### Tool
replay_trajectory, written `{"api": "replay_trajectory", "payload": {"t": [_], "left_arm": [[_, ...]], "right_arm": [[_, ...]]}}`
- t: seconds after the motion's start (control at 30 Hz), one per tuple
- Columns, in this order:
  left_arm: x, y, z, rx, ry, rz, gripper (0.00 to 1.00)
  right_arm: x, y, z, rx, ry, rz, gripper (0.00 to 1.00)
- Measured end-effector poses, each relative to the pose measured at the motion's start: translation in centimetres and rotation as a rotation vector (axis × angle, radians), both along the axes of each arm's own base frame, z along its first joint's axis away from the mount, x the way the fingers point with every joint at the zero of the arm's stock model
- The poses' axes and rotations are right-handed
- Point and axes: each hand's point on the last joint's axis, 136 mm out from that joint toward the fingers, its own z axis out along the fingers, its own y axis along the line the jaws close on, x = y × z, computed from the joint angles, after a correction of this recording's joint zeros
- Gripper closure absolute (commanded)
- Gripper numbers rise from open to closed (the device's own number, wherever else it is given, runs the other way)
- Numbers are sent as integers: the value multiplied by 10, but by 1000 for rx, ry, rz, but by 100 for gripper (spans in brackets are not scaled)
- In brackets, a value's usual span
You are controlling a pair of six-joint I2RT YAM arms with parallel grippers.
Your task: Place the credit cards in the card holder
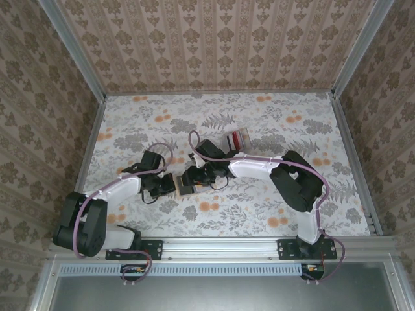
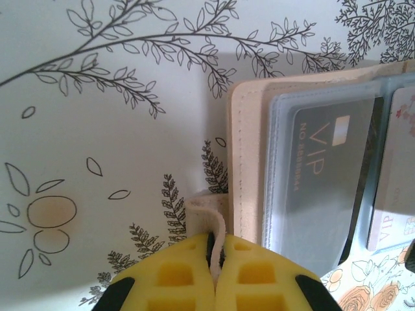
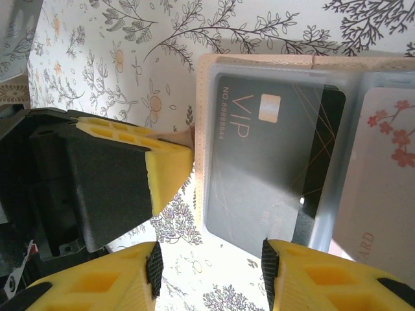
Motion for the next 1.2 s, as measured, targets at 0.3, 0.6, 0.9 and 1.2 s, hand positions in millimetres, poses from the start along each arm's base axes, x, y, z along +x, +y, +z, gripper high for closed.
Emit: {"api": "replay_trajectory", "payload": {"t": [0.3, 0.6, 0.9, 1.2], "left_arm": [[0, 0, 0, 0, 1, 0, 100], [-1, 0, 0, 2, 5, 0, 100], [0, 0, -1, 1, 11, -2, 100], [0, 0, -1, 1, 11, -1, 100]], "right_arm": [[22, -28, 9, -68, -76, -56, 53], [26, -64, -7, -199, -101, -100, 53], [25, -67, -10, -215, -95, -101, 53], [24, -68, -15, -223, -87, -100, 53]]}}
